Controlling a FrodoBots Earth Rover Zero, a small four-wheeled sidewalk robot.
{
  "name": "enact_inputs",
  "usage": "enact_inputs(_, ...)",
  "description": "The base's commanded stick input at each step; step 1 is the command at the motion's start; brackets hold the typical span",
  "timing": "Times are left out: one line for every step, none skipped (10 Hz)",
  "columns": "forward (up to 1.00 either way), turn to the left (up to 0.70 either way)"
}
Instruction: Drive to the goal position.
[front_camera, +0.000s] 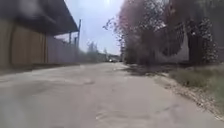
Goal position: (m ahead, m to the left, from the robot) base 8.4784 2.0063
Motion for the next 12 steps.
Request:
enact_inputs(0.70,0.00)
enact_inputs(0.70,0.00)
enact_inputs(0.70,0.00)
enact_inputs(0.70,0.00)
enact_inputs(0.70,0.00)
enact_inputs(0.70,0.00)
enact_inputs(0.70,0.00)
enact_inputs(0.70,-0.12)
enact_inputs(0.70,-0.07)
enact_inputs(0.70,0.00)
enact_inputs(0.70,0.00)
enact_inputs(0.70,0.00)
